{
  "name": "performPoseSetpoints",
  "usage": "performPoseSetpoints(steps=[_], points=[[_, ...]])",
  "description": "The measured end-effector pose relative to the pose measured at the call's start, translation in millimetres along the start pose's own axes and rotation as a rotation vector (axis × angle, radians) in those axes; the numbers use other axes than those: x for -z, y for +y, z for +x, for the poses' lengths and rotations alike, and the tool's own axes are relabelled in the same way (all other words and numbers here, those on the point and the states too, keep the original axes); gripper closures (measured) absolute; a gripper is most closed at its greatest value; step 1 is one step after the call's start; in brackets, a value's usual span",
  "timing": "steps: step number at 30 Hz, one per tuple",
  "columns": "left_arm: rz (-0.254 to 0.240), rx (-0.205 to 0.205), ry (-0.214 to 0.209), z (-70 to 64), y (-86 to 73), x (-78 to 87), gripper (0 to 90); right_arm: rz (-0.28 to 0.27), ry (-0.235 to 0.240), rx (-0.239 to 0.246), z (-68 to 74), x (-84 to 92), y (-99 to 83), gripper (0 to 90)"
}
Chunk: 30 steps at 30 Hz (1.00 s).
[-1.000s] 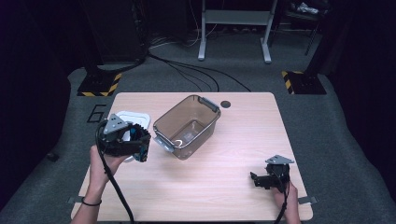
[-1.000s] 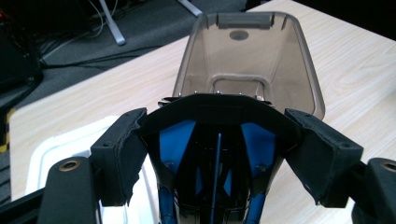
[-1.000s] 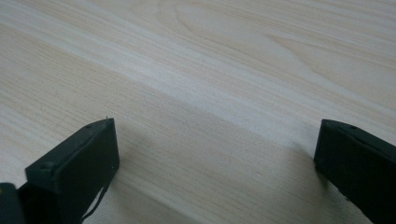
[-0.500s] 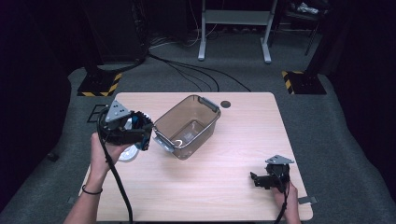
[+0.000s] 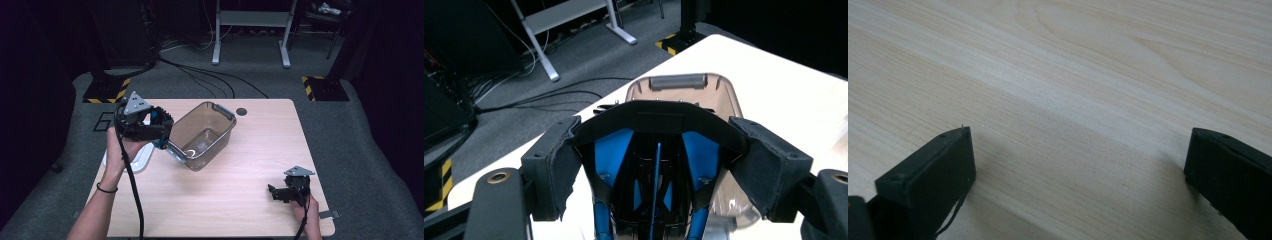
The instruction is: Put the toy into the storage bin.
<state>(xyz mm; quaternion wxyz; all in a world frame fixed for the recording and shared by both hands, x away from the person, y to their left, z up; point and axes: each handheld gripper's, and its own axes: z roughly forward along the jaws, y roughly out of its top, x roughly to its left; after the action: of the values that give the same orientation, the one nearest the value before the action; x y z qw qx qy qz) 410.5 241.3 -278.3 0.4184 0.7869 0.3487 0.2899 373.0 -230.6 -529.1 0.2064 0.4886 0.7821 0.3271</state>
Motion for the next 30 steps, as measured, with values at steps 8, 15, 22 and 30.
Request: performPoseSetpoints(steps=[8,15,22,30], points=[[-0.004,-0.011,-0.016,-4.3,16.3,-16.5,25.0,0.0,-0.002,0.0,0.0,0.0,0.0,0.0],[-0.005,-0.006,-0.039,-7.8,22.3,-34.8,25.0,0.0,-0.002,0.001,-0.1,0.0,0.0,0.0],[-0.017,0.021,-0.078,-10.9,22.2,-55.8,25.0,0.0,-0.002,0.0,0.0,0.0,0.0,0.0],[0.005,0.035,-0.116,-15.2,10.6,-78.7,25.0,0.0,-0.002,0.001,-0.1,0.0,0.0,0.0]])
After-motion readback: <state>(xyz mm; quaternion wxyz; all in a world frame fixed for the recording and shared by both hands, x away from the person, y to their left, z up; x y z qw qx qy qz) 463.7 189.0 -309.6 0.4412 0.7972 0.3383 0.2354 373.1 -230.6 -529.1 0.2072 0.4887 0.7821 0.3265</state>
